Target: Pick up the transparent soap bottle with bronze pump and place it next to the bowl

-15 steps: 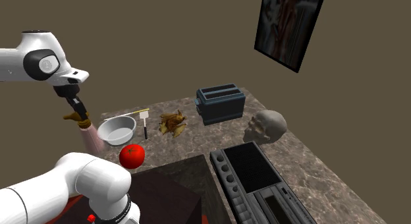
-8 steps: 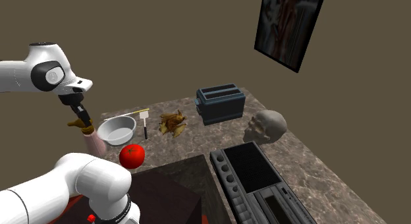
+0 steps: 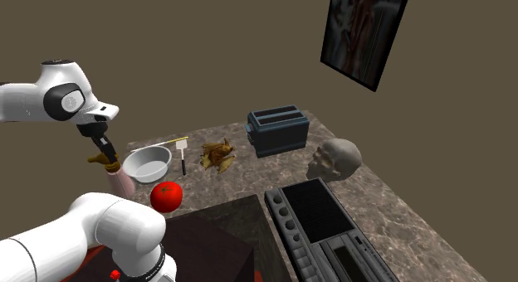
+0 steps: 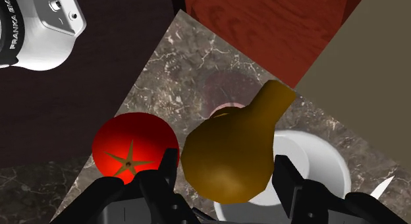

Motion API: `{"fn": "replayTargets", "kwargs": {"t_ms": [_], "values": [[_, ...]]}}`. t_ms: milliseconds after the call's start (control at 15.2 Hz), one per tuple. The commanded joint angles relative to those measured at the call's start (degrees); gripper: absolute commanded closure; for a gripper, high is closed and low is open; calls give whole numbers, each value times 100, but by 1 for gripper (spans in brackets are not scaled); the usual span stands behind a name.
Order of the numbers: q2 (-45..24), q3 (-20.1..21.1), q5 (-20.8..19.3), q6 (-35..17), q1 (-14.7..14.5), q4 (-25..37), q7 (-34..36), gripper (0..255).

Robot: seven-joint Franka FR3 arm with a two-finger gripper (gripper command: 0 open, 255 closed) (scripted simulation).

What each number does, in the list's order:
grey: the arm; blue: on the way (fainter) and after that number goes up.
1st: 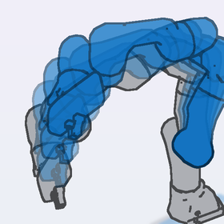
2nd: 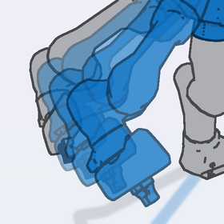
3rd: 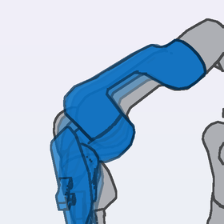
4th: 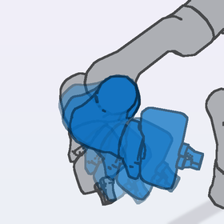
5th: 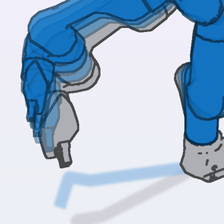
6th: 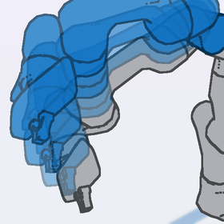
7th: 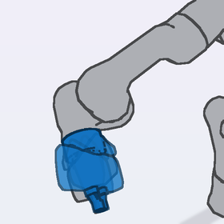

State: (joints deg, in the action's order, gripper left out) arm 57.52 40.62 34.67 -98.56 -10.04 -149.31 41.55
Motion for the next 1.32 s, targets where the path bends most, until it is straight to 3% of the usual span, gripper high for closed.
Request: {"fn": "replayTargets", "kwargs": {"t_ms": [0,66,132,462,726,1254], "values": [[1,1,2,-3,-1,-1,0,255],[1,1,2,-3,0,-1,0,255],[1,2,3,-3,-1,-1,1,0],[1,2,3,-4,-1,-1,0,0],[-31,-385,-345,632,106,650,67,0],[-32,-385,-345,632,106,650,68,0]]}}
